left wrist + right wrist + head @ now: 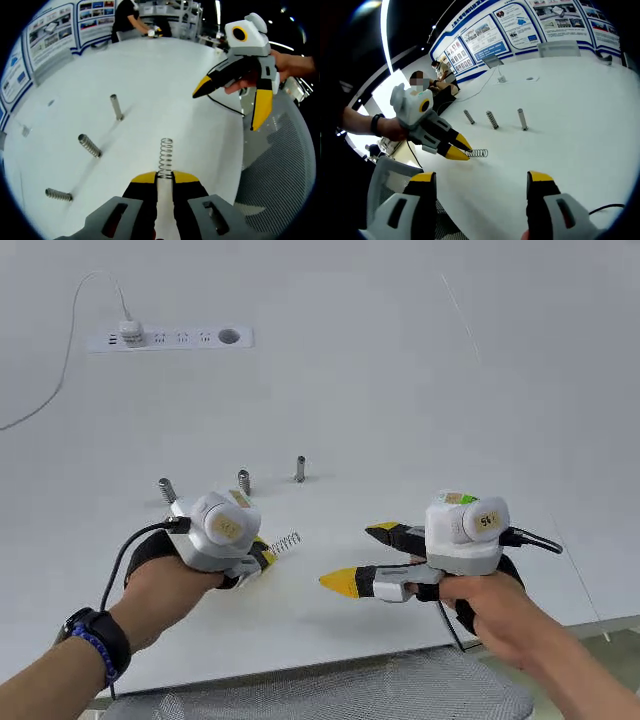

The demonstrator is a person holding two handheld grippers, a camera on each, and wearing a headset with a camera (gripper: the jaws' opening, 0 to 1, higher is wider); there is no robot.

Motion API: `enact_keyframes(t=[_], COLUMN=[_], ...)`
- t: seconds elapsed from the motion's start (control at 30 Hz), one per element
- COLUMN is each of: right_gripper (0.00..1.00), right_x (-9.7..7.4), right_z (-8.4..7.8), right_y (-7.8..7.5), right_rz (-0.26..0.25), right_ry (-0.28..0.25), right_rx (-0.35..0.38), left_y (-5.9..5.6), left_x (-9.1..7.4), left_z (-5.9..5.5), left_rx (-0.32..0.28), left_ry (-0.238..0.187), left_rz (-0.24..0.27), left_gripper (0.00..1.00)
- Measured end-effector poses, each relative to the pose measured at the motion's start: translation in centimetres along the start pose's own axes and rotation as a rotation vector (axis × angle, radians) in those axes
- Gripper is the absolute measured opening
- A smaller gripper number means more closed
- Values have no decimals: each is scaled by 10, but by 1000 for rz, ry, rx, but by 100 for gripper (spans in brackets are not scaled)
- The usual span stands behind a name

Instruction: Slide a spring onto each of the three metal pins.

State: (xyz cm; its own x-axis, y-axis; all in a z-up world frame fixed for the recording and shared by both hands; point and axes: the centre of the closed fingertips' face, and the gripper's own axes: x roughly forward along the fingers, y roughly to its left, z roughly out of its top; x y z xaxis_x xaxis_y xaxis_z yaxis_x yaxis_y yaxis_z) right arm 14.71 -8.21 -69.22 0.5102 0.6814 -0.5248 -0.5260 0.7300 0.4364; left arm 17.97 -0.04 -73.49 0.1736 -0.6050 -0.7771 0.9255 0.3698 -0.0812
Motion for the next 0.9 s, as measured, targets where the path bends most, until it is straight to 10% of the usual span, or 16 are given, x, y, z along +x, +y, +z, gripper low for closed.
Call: enact_keyframes(t=[0.9], right_gripper=[52], right_x=[29], right_z=[27], right_y=[33], right_rz=[150], right_ry=[-21], right_rx=[42], left_y=[-8], left_x=[-50], left_z=[15], left_rx=[45], left_ry=[-76], left_rz=[26], left_gripper=[10])
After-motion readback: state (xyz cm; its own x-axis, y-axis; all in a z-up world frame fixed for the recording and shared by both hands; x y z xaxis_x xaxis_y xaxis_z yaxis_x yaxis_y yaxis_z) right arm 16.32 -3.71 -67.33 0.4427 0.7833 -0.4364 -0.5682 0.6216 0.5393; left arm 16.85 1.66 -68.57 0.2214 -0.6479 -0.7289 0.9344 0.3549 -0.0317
